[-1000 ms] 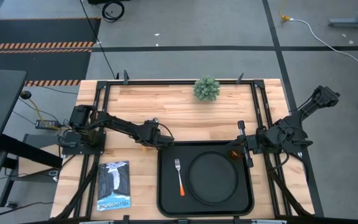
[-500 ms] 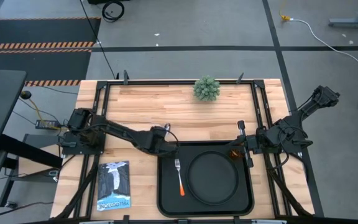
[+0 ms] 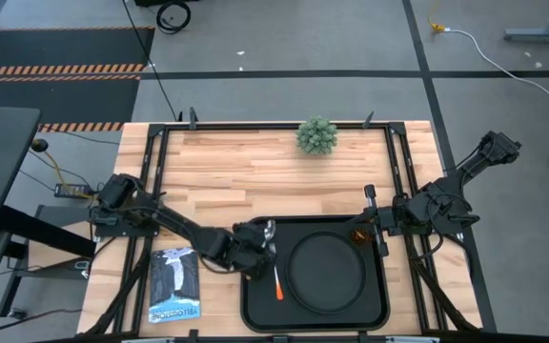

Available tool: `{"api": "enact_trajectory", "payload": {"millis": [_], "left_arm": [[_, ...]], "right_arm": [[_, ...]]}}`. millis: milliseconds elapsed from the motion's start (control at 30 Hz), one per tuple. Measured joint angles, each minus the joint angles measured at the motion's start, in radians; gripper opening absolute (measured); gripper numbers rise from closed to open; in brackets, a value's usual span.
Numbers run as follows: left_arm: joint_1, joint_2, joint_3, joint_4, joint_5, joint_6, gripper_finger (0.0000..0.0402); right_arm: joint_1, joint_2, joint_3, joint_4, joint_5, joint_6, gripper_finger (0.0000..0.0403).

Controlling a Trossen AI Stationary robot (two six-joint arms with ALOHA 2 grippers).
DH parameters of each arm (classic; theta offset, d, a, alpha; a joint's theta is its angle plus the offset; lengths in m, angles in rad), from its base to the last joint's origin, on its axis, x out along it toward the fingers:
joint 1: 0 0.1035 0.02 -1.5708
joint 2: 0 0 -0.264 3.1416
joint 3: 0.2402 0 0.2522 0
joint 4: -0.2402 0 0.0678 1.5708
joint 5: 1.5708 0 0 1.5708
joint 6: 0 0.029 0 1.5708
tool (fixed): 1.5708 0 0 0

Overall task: Pick and place plate/cup/fork/spoon on tray
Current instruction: Put the yellow spoon to the left orange fork on the black tray

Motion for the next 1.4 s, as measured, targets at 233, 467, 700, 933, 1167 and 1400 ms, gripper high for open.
{"api": "enact_trajectory", "payload": {"millis": [233,467,700,933,1167,1400], "left_arm": [[-0.048,0.032,0.001,0.204,-0.030,-0.017,0.0064],[-0.061,0.111,0.110,0.233,-0.034,0.023,0.0053],[-0.061,0.156,0.213,0.058,-0.049,0.038,0.0022],[-0.060,0.187,0.201,0.030,-0.038,0.039,0.0008],[-0.060,0.197,0.199,0.042,-0.010,0.061,0.0055],[-0.060,0.198,0.248,0.030,0.004,0.130,0.0105]], "right_arm": [[0.000,0.000,0.000,0.001,-0.001,0.004,0.0006],[0.000,0.003,0.000,0.005,-0.003,0.004,0.0006],[0.002,0.014,0.000,0.007,-0.003,0.008,0.0006],[0.012,0.025,0.000,0.003,-0.002,0.008,0.0006],[0.011,0.035,0.000,0.012,0.004,0.004,0.0006],[0.011,0.034,0.000,0.016,0.004,0.004,0.0006]]}}
